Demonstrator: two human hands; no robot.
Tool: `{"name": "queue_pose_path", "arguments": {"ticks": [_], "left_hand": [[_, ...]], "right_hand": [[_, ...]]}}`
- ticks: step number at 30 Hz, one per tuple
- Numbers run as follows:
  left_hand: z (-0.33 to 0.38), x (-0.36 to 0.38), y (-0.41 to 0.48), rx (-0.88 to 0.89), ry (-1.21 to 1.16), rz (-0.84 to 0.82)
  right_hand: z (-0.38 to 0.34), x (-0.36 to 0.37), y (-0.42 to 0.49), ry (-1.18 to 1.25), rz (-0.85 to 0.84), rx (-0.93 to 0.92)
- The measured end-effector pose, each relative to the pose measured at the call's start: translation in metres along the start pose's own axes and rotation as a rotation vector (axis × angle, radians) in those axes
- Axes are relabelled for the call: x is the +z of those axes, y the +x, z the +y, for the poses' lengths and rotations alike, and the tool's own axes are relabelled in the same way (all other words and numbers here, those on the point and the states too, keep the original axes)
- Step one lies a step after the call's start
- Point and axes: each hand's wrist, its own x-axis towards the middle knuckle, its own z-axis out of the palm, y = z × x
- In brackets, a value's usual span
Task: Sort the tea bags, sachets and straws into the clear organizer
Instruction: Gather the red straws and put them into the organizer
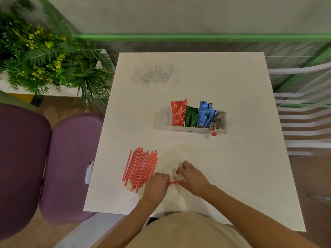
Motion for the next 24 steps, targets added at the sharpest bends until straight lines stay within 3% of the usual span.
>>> {"name": "queue_pose_path", "arguments": {"ticks": [8, 12, 15, 24], "left_hand": [[0.009, -0.006, -0.014, -0.009, -0.369, 0.056], [0.006, -0.017, -0.014, -0.127, -0.690, -0.051], [-0.004, -0.027, -0.013, -0.163, -0.793, -0.093], [-0.009, -0.061, -0.003, -0.351, -1.279, 0.039]], "right_hand": [[0.003, -0.006, -0.004, 0.560, -0.185, 0.036], [0.003, -0.018, -0.005, 0.626, -0.221, 0.041], [0.005, -0.032, -0.003, 0.694, -0.203, 0.034], [0.003, -0.055, 0.001, 0.914, -0.182, 0.070]]}}
